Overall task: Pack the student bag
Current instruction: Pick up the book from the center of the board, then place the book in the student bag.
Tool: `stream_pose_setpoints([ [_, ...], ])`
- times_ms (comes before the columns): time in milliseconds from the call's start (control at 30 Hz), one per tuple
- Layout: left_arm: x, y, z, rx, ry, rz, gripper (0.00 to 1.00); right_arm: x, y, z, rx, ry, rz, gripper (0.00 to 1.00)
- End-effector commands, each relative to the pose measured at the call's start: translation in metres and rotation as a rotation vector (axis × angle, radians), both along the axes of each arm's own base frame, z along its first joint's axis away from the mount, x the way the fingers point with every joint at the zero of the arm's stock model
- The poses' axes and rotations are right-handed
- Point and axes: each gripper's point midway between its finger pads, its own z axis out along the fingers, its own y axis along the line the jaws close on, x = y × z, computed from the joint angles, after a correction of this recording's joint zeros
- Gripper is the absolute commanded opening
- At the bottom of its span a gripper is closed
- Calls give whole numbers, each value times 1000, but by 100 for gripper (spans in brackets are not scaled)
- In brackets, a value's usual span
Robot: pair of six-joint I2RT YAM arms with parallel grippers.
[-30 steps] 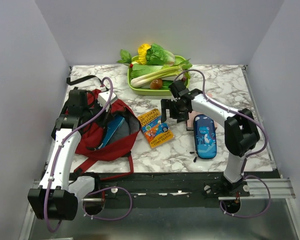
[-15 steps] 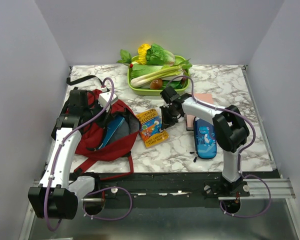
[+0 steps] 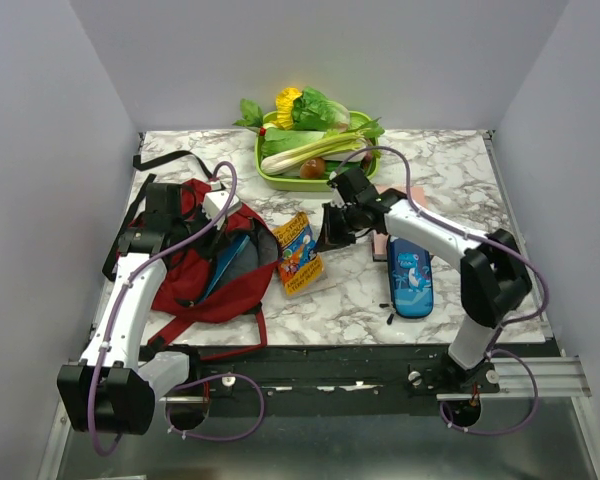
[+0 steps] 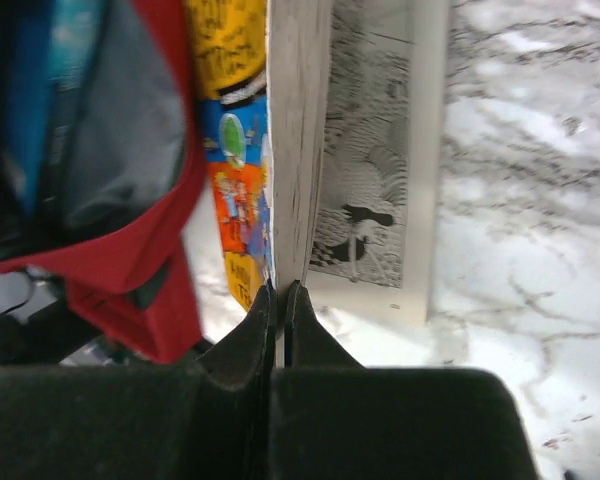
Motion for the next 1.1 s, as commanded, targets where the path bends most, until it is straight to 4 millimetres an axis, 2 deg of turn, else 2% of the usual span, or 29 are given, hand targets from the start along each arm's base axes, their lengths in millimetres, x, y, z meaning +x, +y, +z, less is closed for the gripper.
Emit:
stream_pose_setpoints([
  [0,1,-1,1,17,-39,-32,0,-16,23,60,226,-17,10,1],
  [300,2,2,10,23,-78,-16,0,-18,33,127,363,-86,36,1],
  [500,1,4,13,28,-101,7,0,-22,25,166,361,-148,46,1],
  [667,-1,8,12,49,-109,10,0,-30,19,178,370,-159,51,1],
  [867,0,9,13,46,-115,33,0,-38,30,193,434,-139,81,1],
  [1000,7,8,23,20,-129,64,0,-51,47,189,452,-99,119,1],
  [1067,15,7,35,6,-156,74,0,-56,54,182,445,-70,127,1],
])
